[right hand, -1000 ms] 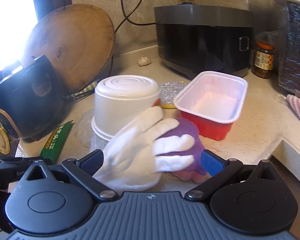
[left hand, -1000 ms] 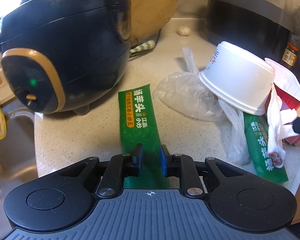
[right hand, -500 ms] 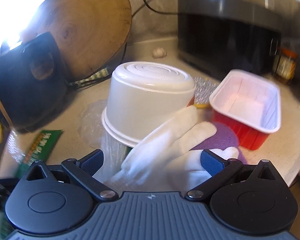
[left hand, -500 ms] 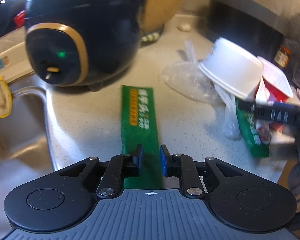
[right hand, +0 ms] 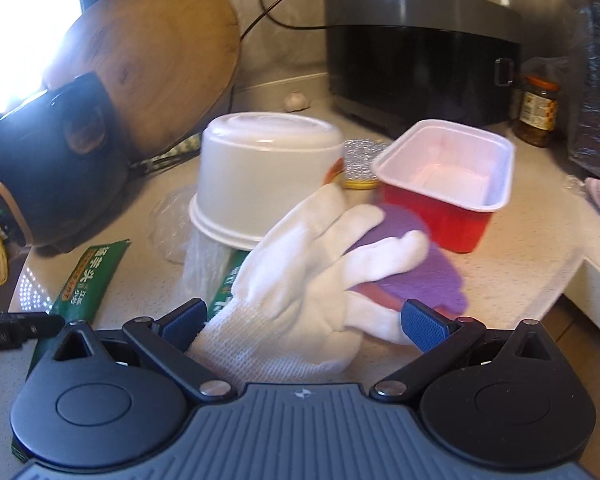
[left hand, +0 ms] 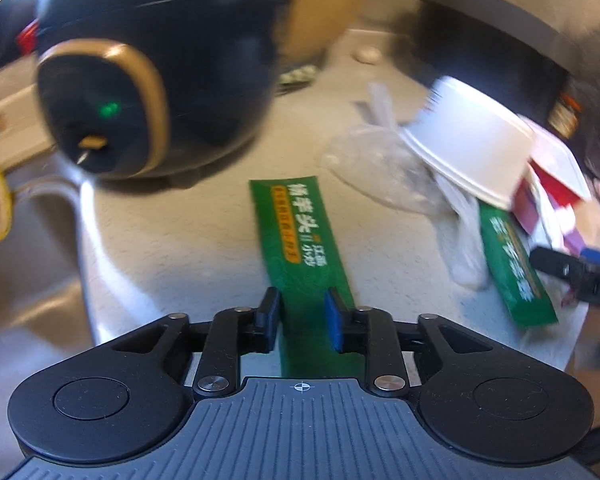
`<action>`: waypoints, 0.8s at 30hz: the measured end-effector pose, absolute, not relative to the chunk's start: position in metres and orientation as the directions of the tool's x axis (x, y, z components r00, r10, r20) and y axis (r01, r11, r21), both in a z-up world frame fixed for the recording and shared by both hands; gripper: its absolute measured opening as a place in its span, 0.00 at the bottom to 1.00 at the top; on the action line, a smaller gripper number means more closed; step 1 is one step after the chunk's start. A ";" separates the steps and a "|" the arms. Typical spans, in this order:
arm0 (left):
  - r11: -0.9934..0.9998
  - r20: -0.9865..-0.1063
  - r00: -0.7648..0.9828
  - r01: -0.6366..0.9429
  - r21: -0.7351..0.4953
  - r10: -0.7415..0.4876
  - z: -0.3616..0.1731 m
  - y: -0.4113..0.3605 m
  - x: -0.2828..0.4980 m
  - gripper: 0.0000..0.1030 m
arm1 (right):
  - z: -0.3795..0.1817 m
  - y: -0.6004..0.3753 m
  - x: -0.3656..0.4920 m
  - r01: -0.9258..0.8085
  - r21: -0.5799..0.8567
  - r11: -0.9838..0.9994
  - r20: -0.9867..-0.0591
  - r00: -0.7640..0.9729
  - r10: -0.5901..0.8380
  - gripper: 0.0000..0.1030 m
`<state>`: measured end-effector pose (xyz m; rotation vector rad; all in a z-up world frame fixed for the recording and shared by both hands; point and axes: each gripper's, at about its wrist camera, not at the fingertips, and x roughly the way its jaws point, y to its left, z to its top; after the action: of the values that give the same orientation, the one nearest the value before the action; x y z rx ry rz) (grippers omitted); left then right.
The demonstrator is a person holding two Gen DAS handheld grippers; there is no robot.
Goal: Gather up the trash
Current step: 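Close left tool on the green wrapper while right tool grasps the white glove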
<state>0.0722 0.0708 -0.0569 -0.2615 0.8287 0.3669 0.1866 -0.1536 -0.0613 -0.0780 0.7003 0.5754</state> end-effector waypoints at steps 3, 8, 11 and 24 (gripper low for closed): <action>0.908 -0.744 0.625 -0.414 -0.057 0.238 -0.052 0.063 0.075 0.27 | -0.059 -0.162 0.187 -0.505 0.132 0.853 -0.625 0.625 0.467 1.00; 0.896 -0.685 0.669 -0.441 -0.056 0.287 -0.034 0.057 0.067 0.27 | -0.051 -0.175 0.184 -0.483 0.133 0.866 -0.593 0.661 0.460 1.00; 0.909 -0.693 0.669 -0.414 -0.049 0.268 -0.035 0.051 0.072 0.27 | -0.047 -0.178 0.186 -0.478 0.110 0.872 -0.571 0.687 0.449 1.00; 0.935 -0.756 0.629 -0.350 -0.064 0.183 -0.061 0.029 0.083 0.27 | -0.061 -0.154 0.237 -0.467 0.189 0.864 -0.620 0.625 0.474 1.00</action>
<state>0.0834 0.0294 -0.0611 -0.2134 0.8380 0.3080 0.2365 -0.1542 -0.0613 0.0097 0.7142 0.5401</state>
